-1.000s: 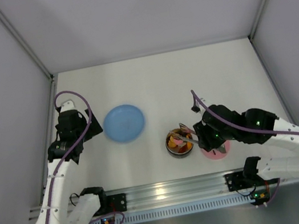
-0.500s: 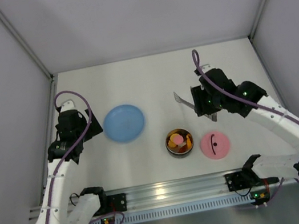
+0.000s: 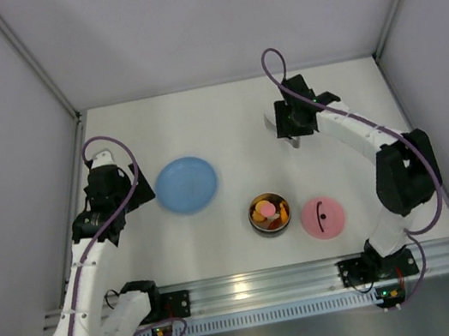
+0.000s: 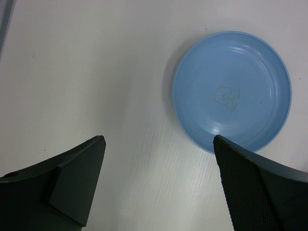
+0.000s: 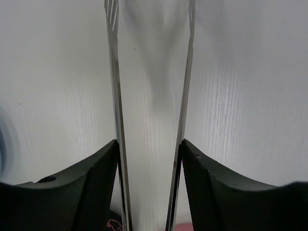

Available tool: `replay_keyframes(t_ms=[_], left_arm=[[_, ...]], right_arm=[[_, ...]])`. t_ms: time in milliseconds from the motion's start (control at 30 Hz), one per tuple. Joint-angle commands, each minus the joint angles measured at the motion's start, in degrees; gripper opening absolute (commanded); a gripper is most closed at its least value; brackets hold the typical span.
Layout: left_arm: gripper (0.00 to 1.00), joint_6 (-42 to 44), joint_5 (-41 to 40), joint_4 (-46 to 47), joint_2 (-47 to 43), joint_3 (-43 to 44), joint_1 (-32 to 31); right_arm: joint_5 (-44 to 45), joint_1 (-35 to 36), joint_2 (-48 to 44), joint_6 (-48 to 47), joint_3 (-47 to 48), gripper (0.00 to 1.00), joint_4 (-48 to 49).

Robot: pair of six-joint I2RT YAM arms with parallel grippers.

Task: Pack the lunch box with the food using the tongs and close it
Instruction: Place the clamp at the center of the board.

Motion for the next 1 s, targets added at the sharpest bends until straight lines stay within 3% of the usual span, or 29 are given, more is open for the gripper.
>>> replay_keyframes(t_ms=[0,333,633,867,967], left_arm=[[0.99,0.30,-0.73,0.40,-0.20,-0.23,-0.18],[0.99,0.39,-0.55,0.49,-0.02,-0.32,-0.18],[0.99,0.30,-0.64,0.49,0.06,-0.32,-0.18],[0.99,0.39,-0.55,0.40,-0.03,-0.32,-0.18],[0.99,0.39,-0.47,0.49,-0.11,-0.23,-0.18]], right_arm=[[-2.70,-0.55,3.95,-0.38,4.09,0.54,9.11],[-4.47,-0.64,10.56,-0.64,5.59,0.57,10.70],[-4.56,-0.64,11.62,-1.52,6.64,0.68,9.82],[-2.10,-0.73,8.29,-1.87,7.09,0.70,6.40],[-0.26,-0.64,1.09,-0.73,2.18,0.70,4.29]])
